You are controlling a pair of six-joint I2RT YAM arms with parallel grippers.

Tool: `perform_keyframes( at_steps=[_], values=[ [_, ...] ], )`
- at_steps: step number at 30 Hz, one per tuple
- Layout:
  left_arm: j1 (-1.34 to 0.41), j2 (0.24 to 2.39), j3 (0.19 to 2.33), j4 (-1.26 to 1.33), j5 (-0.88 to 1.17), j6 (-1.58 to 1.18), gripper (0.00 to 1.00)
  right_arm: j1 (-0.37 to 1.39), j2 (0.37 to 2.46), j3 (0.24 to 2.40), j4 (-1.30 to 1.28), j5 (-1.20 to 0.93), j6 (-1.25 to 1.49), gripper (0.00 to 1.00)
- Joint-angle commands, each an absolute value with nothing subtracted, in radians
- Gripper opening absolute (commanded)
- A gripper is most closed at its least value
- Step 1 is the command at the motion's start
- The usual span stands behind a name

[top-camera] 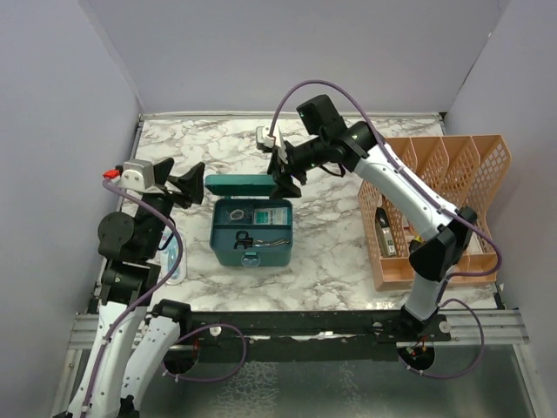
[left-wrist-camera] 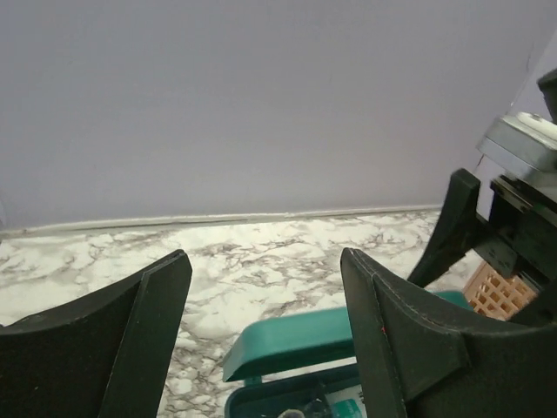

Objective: Organize the medicine kit

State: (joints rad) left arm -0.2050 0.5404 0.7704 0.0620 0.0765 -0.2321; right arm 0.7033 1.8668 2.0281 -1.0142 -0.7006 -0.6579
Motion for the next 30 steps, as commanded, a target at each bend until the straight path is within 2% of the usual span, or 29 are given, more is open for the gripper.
perform_keyframes(
  at_steps=[1, 6, 11, 14, 17, 20, 23, 30],
  values=[
    [-0.209, 0.579, 0.876, -0.129, 0.019, -0.322, 0.74, 0.736, 1.723, 1.889, -0.912, -0.811, -0.592, 0.67],
    [-0.209, 0.668, 0.964, -0.217, 0.045, -0.361, 0.75, 0.749, 1.570, 1.661, -0.765, -0.875, -0.486, 0.67],
    [-0.209, 0.754, 0.959, -0.320, 0.164, -0.401, 0.90, 0.750, 1.407, 1.460, -0.570, -0.994, -0.344, 0.63],
    [-0.209, 0.778, 0.932, -0.414, 0.132, -0.439, 0.96, 0.749, 1.301, 1.290, -0.350, -0.876, -0.114, 0.62],
    [-0.208, 0.797, 0.887, -0.474, 0.156, -0.468, 0.98, 0.749, 1.260, 1.185, -0.220, -0.679, 0.141, 0.62],
    [-0.209, 0.819, 0.835, -0.500, 0.185, -0.522, 0.97, 0.749, 1.284, 1.135, -0.222, -0.453, 0.379, 0.60],
    [-0.208, 0.853, 0.802, -0.531, 0.196, -0.564, 0.92, 0.750, 1.331, 1.102, -0.283, -0.243, 0.577, 0.60],
    [-0.206, 0.911, 0.809, -0.604, 0.235, -0.530, 0.92, 0.749, 1.442, 1.041, -0.176, -0.278, 0.745, 0.56]
  ],
)
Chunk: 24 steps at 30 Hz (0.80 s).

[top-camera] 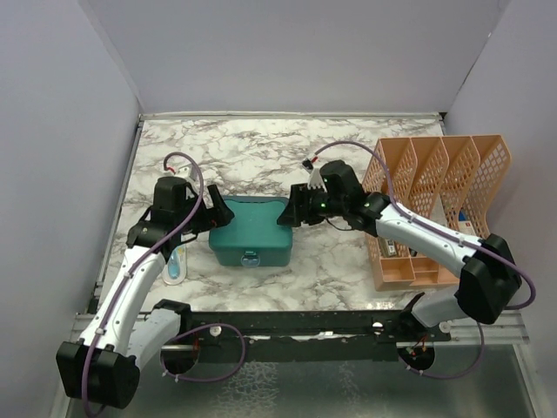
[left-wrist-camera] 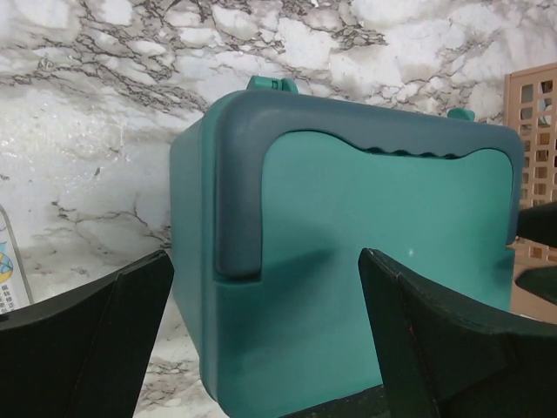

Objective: Organize the medicine kit

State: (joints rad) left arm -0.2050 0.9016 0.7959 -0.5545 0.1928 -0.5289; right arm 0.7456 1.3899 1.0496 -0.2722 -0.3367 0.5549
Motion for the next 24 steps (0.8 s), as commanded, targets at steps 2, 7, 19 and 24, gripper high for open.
perform_keyframes(
  at_steps=[2, 7, 19, 24],
  values=[
    [-0.205, 0.933, 0.806, -0.614, 0.240, -0.537, 0.90, 0.749, 1.464, 1.037, -0.182, -0.250, 0.792, 0.53],
    [-0.202, 0.973, 0.785, -0.612, 0.262, -0.539, 0.72, 0.747, 1.493, 0.995, -0.139, -0.192, 0.813, 0.43],
    [-0.201, 1.019, 0.714, -0.420, 0.355, -0.612, 0.45, 0.703, 1.736, 1.238, -0.069, -0.266, 0.588, 0.26],
    [-0.201, 1.094, 0.697, -0.307, 0.317, -0.643, 0.45, 0.694, 1.837, 1.377, -0.130, -0.188, 0.522, 0.25]
  ],
)
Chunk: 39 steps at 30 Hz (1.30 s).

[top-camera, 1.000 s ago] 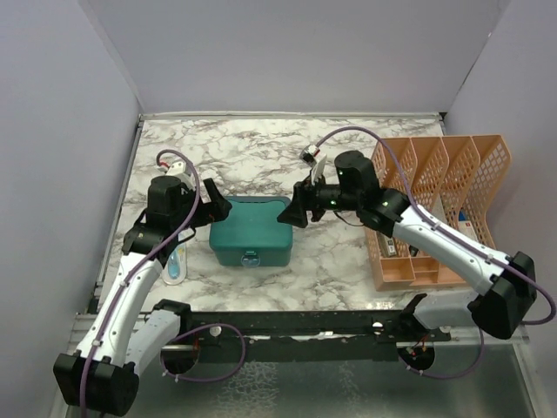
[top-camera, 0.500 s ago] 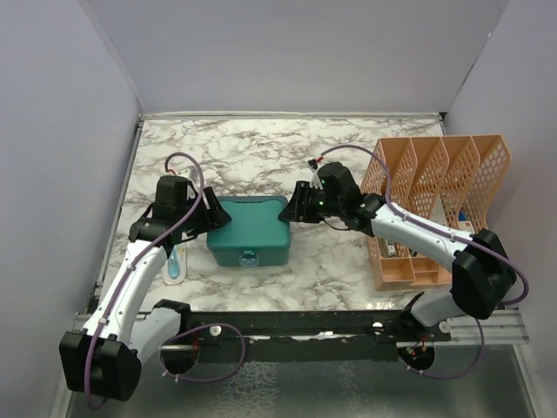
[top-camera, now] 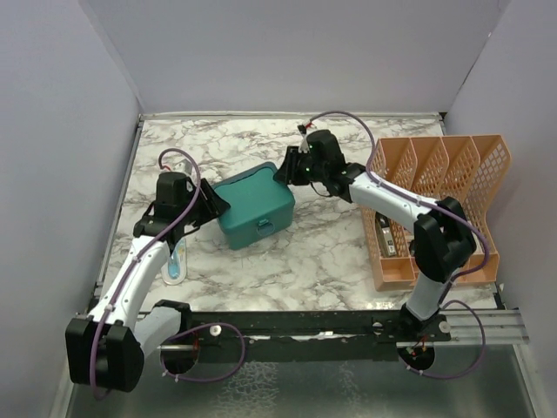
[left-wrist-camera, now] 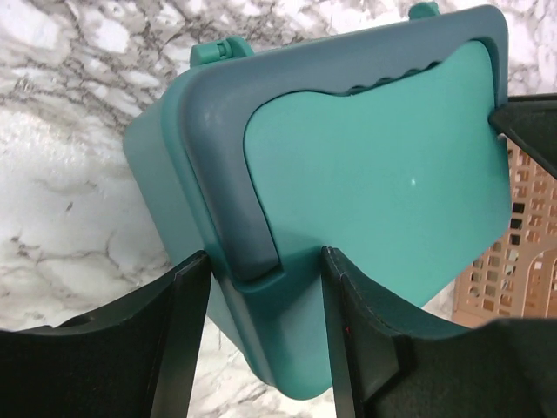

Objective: Organize the medicine kit

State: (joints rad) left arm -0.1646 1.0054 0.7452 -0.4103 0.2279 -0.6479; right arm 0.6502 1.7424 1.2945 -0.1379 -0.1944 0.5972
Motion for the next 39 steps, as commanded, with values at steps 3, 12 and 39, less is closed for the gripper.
perform_keyframes(
  at_steps=[3, 12, 39],
  values=[
    [-0.201, 1.135, 0.696, -0.245, 0.269, -0.656, 0.47, 0.684, 1.832, 1.408, -0.150, -0.093, 0.511, 0.27],
    [-0.199, 1.148, 0.794, -0.340, 0.066, -0.552, 0.78, 0.658, 1.656, 1.323, -0.190, 0.060, 0.540, 0.64],
    [-0.190, 1.193, 0.940, -0.229, 0.201, -0.417, 0.67, 0.691, 1.462, 0.711, 0.456, -0.408, 0.944, 0.67]
  ],
)
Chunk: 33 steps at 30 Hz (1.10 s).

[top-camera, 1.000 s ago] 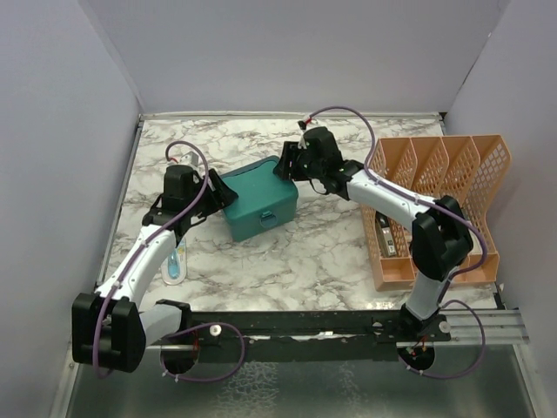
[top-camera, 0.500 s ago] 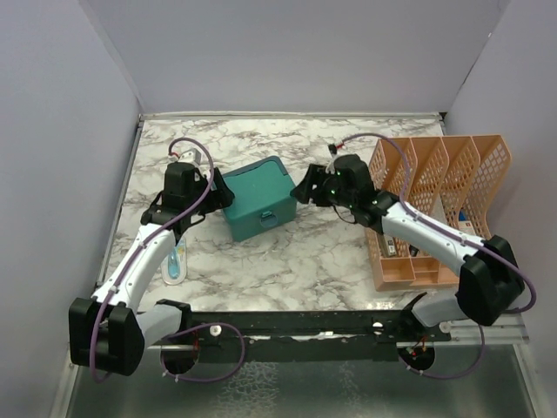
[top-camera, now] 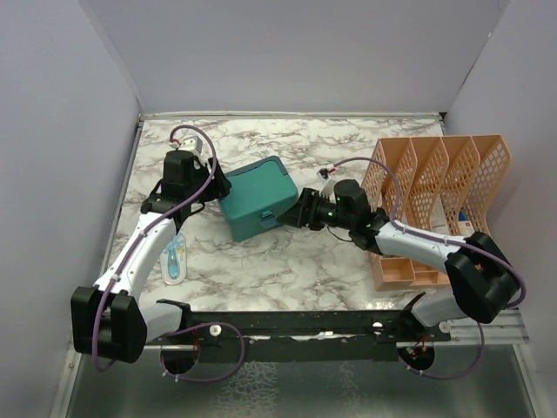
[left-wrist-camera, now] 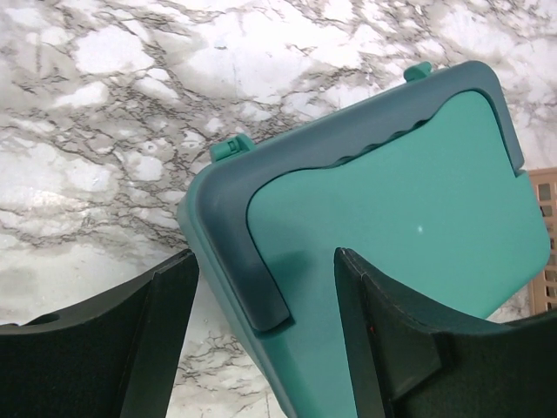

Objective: Organize the medicine kit

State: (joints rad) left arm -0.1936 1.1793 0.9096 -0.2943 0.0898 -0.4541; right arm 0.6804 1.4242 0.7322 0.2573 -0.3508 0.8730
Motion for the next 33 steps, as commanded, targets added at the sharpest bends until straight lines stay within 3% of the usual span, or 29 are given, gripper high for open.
perform_keyframes(
  at_steps=[1, 13, 20, 33],
  values=[
    [-0.190, 1.194, 0.944, -0.224, 0.213, -0.416, 0.67, 0.695, 1.472, 0.718, 0.453, -0.397, 0.949, 0.67],
    [-0.190, 1.202, 0.946, -0.241, 0.162, -0.387, 0.76, 0.729, 1.626, 0.732, 0.580, -0.390, 1.006, 0.69],
    [-0.190, 1.203, 0.895, -0.258, 0.145, -0.407, 0.76, 0.748, 1.701, 0.725, 0.830, -0.434, 1.064, 0.70],
    [-0.189, 1.198, 0.823, -0.289, 0.108, -0.487, 0.77, 0.762, 1.733, 0.719, 0.967, -0.415, 1.158, 0.70]
  ],
)
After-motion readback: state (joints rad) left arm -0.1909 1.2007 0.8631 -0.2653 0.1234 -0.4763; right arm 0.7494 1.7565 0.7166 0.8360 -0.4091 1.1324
